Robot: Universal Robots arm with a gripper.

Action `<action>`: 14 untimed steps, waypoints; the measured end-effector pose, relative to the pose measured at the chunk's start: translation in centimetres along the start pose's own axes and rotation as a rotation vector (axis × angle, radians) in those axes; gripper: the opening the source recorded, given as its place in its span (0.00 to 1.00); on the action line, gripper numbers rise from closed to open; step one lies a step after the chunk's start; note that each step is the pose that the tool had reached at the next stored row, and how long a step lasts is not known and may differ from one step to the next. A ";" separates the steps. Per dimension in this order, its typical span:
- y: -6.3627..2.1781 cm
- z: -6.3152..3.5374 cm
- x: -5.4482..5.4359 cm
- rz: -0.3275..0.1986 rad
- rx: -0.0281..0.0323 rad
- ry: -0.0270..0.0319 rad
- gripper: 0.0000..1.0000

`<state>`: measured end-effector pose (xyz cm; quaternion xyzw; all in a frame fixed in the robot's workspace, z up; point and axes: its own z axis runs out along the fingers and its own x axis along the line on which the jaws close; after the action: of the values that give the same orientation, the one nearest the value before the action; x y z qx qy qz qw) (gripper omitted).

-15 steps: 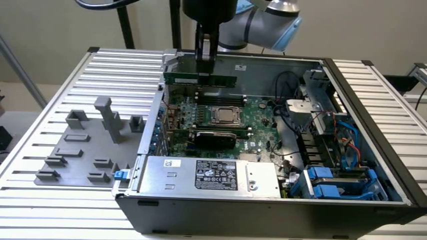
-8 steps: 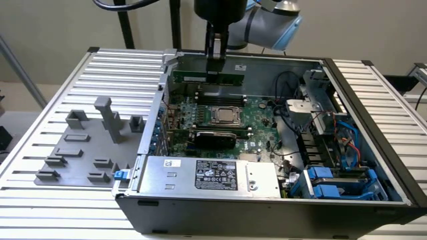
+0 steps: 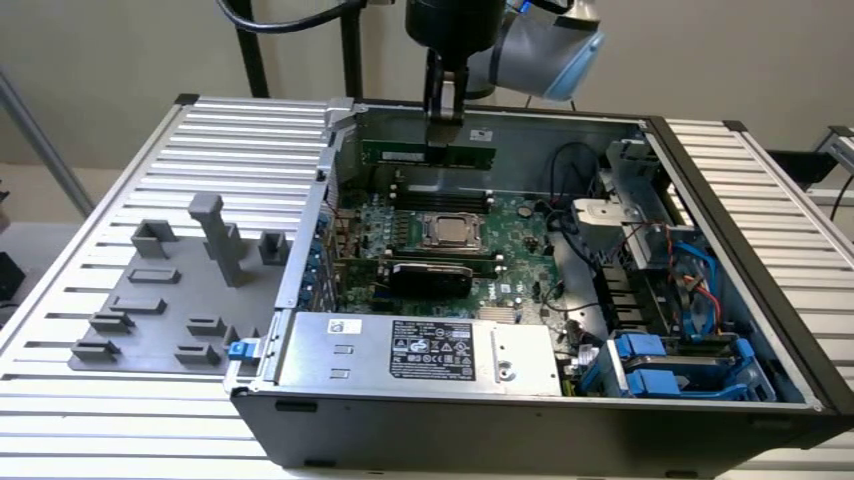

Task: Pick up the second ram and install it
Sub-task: 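Pick up the second ram and move it above second insertion slot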

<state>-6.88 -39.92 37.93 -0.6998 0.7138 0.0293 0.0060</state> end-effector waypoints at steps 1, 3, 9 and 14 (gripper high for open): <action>-0.15 0.20 -0.3 0.000 0.0000 0.0001 0.14; -0.41 0.59 -0.9 0.000 0.0000 0.0000 0.14; -1.21 1.68 -1.7 0.000 -0.0001 0.0002 0.14; -2.14 2.57 -1.9 0.000 0.0000 0.0000 0.14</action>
<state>-4.79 -37.96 35.38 -0.6997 0.7138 0.0293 0.0060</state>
